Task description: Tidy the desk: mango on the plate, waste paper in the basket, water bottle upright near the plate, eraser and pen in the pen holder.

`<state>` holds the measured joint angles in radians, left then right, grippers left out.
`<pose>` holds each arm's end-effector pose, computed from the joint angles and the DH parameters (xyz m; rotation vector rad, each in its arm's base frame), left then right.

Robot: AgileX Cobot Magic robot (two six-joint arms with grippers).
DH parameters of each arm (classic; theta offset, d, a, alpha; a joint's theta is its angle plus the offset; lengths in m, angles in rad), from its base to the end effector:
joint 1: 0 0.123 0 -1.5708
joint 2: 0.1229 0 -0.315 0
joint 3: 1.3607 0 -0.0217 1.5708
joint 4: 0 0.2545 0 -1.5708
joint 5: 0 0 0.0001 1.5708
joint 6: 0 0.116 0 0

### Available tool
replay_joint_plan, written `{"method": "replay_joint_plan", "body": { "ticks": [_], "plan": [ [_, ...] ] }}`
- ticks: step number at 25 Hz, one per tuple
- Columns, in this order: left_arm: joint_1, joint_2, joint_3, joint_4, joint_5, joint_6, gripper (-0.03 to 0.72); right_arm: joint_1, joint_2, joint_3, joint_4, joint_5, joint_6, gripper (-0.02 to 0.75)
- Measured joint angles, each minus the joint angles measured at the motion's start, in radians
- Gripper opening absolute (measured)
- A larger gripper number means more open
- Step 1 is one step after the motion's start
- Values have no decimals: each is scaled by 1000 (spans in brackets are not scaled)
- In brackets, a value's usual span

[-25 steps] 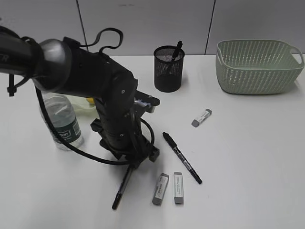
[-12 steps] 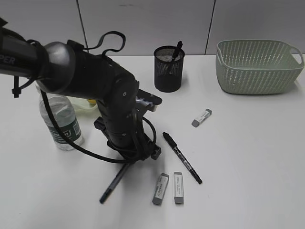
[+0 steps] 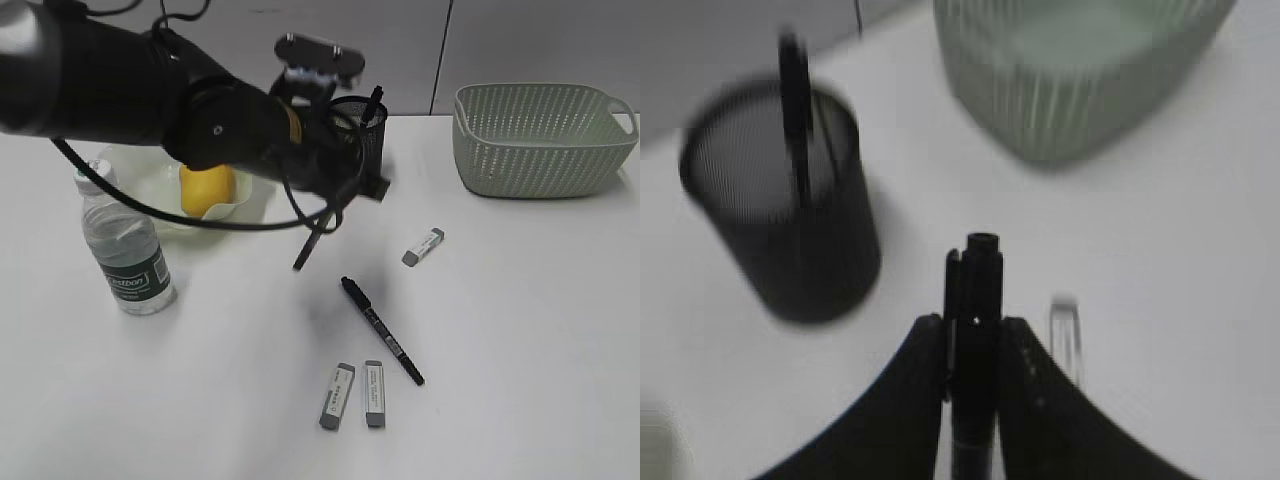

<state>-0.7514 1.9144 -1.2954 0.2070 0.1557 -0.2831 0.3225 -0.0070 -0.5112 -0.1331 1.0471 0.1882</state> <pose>0.3400 -0.3125 0.2206 0.7386 2.1643 -0.4044 -0.0068 -0.0163 0.2732 -0.1284 2.0054 0.1682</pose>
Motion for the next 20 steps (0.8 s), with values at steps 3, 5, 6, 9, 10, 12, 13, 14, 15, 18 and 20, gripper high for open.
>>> {"method": "replay_joint_plan", "body": {
  "ticks": [3,5,6,9,10,12,13,14,15,18,20],
  "plan": [
    [39,8,0,54,-328,0,114,0,0,0,0,0,0,348],
    [73,40,0,58,-534,0,114,0,0,0,0,0,0,348],
    [92,64,0,54,-637,0,114,0,0,0,0,0,0,348],
    [143,142,-16,29,-842,0,114,0,0,0,0,0,0,348],
    [157,169,-25,26,-884,0,114,0,0,0,0,0,0,348],
    [176,215,-59,20,-927,0,114,0,0,0,0,-1,0,348],
    [180,234,-77,19,-937,2,114,0,0,0,0,-1,0,348],
    [182,250,-98,17,-944,9,114,0,0,0,0,-1,0,348],
    [182,263,-119,15,-949,19,114,0,0,0,0,-1,0,348],
    [182,296,-179,15,-957,45,114,0,0,0,0,0,0,348],
    [182,318,-214,13,-952,50,114,0,0,0,0,0,0,348]
  ]
}}
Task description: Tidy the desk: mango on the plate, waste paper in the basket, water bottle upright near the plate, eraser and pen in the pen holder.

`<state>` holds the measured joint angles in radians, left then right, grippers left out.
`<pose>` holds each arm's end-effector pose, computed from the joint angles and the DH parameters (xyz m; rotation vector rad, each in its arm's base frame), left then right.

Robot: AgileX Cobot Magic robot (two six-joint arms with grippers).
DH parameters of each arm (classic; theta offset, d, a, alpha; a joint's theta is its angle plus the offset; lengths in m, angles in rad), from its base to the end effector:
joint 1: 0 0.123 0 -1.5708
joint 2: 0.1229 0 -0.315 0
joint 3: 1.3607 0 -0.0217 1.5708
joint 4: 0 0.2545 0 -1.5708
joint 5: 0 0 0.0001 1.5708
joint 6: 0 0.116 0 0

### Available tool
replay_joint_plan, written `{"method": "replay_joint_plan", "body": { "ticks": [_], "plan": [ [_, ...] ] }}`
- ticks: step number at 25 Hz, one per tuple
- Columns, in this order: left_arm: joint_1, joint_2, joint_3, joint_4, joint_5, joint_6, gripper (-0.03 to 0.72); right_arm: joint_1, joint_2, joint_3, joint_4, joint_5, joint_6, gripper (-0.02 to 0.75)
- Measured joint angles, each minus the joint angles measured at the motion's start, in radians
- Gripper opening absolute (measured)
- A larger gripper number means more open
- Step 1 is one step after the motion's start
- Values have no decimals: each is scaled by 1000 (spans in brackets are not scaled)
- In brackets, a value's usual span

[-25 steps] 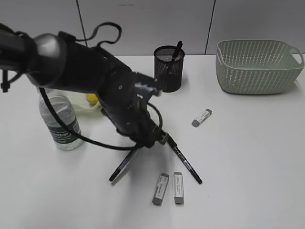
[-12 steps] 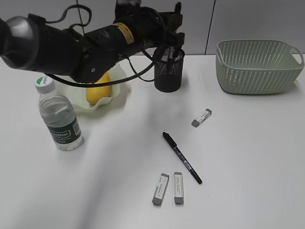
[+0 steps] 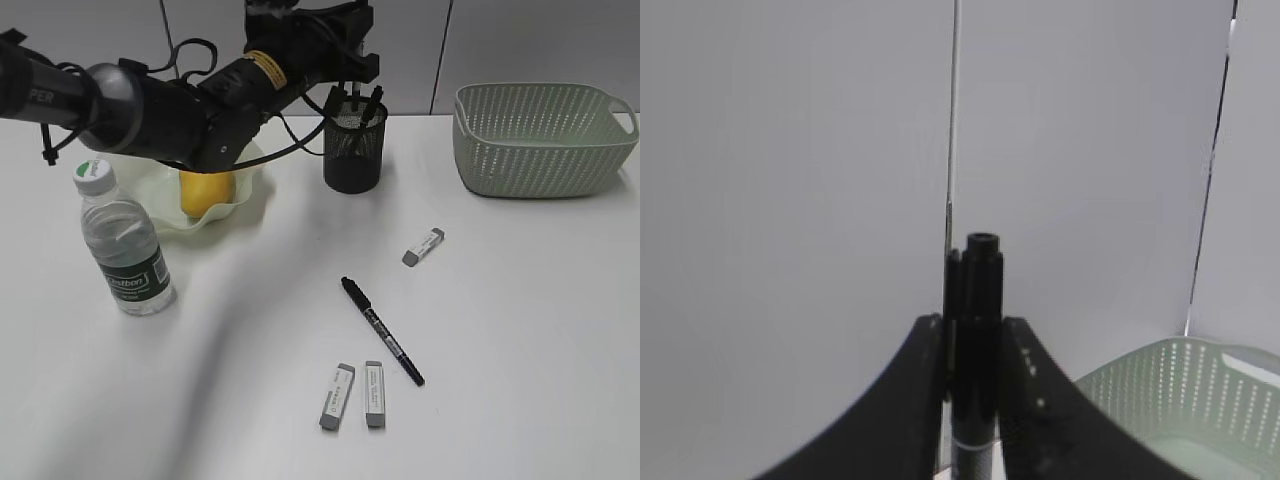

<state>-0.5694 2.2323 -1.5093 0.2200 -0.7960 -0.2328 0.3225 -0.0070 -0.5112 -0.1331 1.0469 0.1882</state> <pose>0.4564 -0.3136 0.2291 0.4810 1.3743 -0.6427 -0.0068 -0.0163 0.2732 -0.1284 2.0052 0.1682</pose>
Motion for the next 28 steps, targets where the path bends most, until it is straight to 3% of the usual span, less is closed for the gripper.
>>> {"method": "replay_joint_plan", "body": {
  "ticks": [13,15,21,25,28],
  "plan": [
    [10,107,-46,-6,20,46,114,0,0,0,0,0,0,348],
    [10,107,-46,-6,20,46,144,0,0,0,0,-1,0,348],
    [11,107,-47,-14,20,46,339,0,0,0,0,-1,0,348],
    [11,96,-47,-16,42,46,364,0,0,0,0,-1,0,348],
    [11,20,-47,-16,225,46,367,0,0,0,0,-1,0,348]
  ]
}}
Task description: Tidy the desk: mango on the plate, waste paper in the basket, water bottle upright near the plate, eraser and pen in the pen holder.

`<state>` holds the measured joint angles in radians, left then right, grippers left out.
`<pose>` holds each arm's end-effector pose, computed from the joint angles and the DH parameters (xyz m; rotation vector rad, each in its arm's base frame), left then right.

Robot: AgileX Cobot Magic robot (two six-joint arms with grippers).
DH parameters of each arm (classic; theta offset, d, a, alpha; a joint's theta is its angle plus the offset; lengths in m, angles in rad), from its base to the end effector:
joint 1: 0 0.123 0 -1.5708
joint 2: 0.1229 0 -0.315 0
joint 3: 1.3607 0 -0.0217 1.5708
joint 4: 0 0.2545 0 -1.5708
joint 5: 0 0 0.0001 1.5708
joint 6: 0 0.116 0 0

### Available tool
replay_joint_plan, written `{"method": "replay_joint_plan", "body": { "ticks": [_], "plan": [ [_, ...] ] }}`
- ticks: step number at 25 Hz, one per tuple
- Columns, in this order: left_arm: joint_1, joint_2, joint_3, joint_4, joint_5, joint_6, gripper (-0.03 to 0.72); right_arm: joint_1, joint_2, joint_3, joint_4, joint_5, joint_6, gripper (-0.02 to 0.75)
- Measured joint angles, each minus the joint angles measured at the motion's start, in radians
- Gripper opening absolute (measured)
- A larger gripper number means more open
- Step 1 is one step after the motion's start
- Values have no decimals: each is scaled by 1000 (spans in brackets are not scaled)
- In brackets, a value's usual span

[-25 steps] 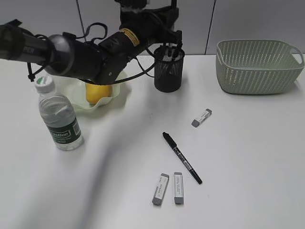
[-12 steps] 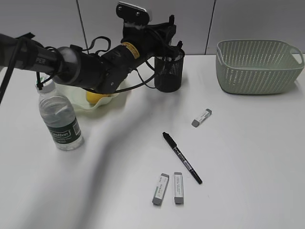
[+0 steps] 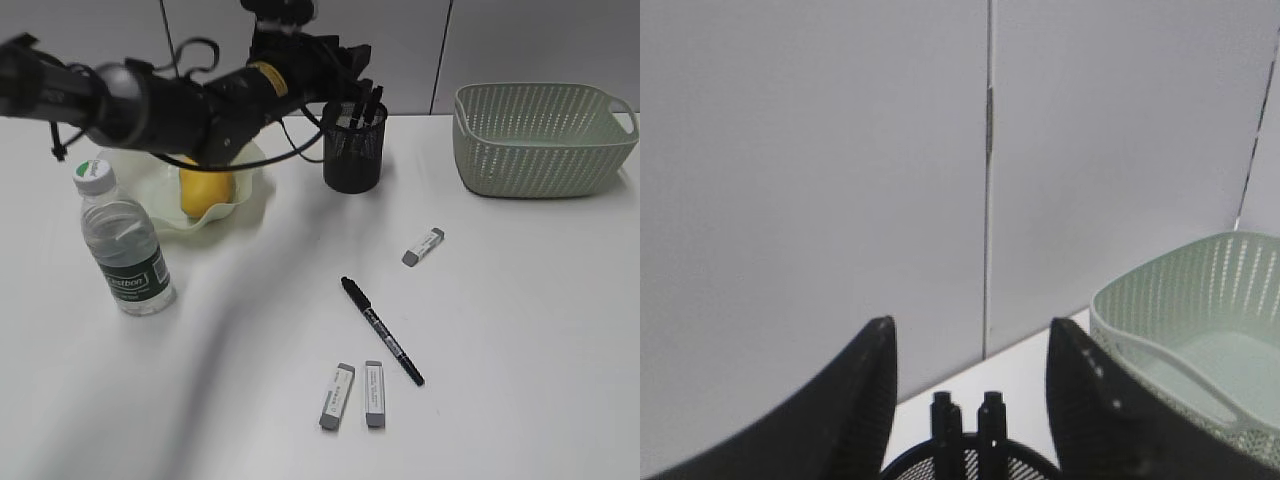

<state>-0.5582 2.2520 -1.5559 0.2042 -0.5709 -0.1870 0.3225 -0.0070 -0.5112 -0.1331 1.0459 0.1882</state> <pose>0.4710 -0.3091 0.2082 0.5237 1.5584 -0.5287 -0.0068 -0.0163 0.2733 -0.1284 2.0042 0.1684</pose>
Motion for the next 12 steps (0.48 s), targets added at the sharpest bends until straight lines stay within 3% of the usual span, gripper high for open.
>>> {"method": "replay_joint_plan", "body": {
  "ticks": [6,12],
  "plan": [
    [-1,-304,37,4,634,0,324,0,0,0,0,0,0,348],
    [-1,-643,346,33,1020,0,293,0,0,0,0,0,0,348]
  ]
}}
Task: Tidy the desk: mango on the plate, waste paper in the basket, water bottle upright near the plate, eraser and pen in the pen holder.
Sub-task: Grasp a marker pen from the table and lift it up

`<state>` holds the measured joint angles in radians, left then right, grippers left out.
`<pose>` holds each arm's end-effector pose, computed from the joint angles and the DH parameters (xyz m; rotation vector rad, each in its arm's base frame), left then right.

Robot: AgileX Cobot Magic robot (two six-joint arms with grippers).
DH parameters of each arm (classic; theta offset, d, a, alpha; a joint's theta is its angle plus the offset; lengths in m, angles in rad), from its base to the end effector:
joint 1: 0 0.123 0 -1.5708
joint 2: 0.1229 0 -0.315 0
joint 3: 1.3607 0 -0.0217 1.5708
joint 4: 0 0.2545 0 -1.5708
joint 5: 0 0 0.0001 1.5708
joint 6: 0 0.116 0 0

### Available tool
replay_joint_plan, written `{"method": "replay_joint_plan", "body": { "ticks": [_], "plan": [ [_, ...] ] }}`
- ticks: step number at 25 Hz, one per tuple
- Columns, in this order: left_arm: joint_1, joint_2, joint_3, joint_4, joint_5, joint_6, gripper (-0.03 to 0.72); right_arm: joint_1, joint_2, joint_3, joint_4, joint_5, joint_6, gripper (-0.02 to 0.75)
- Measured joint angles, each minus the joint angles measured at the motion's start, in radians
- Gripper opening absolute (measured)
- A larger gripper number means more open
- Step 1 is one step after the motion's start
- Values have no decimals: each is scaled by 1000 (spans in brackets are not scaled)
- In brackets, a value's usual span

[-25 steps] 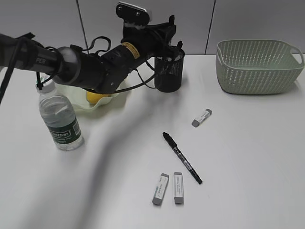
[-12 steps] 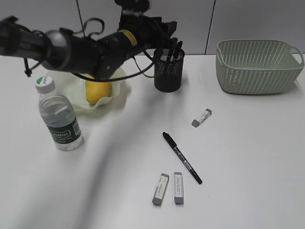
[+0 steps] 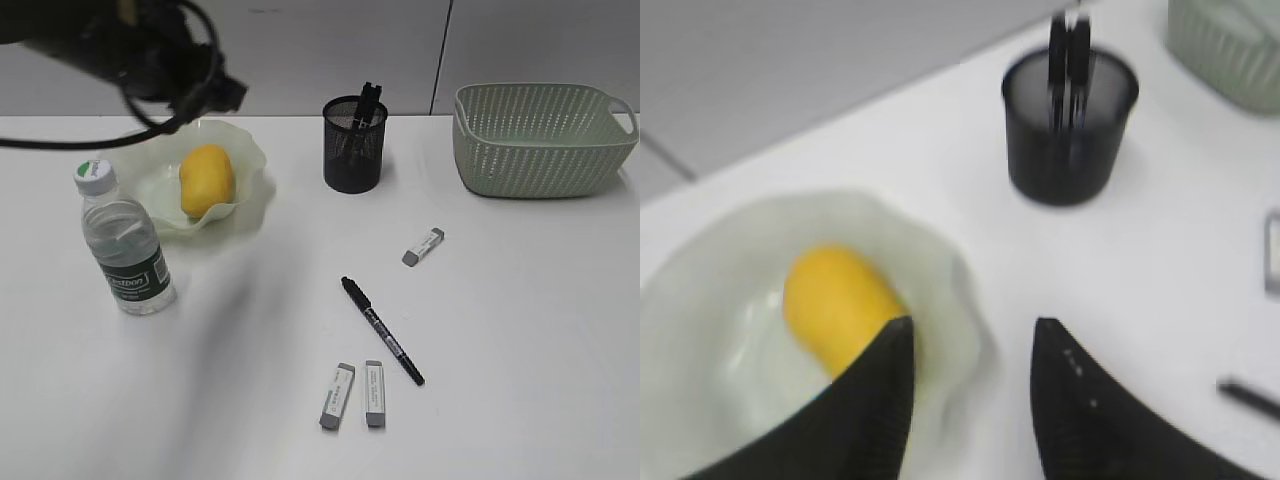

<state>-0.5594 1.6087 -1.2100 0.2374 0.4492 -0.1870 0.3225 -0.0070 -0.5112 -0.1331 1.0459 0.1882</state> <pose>0.3315 -0.1936 0.2979 0.6217 2.2356 -0.1508 -0.0068 -0.0163 0.2733 -0.1284 2.0042 0.1684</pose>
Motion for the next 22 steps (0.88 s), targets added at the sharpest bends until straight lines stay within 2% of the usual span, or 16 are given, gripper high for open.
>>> {"method": "replay_joint_plan", "body": {
  "ticks": [4,8,12,16,22],
  "plan": [
    [-19,-273,194,-50,322,0,290,0,0,0,0,0,0,348],
    [-25,-590,365,-128,517,0,290,0,0,0,0,0,0,348],
    [-25,-959,519,-169,575,0,287,0,0,0,0,0,0,348],
    [-25,-1245,647,-165,594,-1,274,0,0,0,2,0,0,348],
    [-25,-1515,666,-164,609,-1,269,0,0,0,3,0,0,348]
  ]
}}
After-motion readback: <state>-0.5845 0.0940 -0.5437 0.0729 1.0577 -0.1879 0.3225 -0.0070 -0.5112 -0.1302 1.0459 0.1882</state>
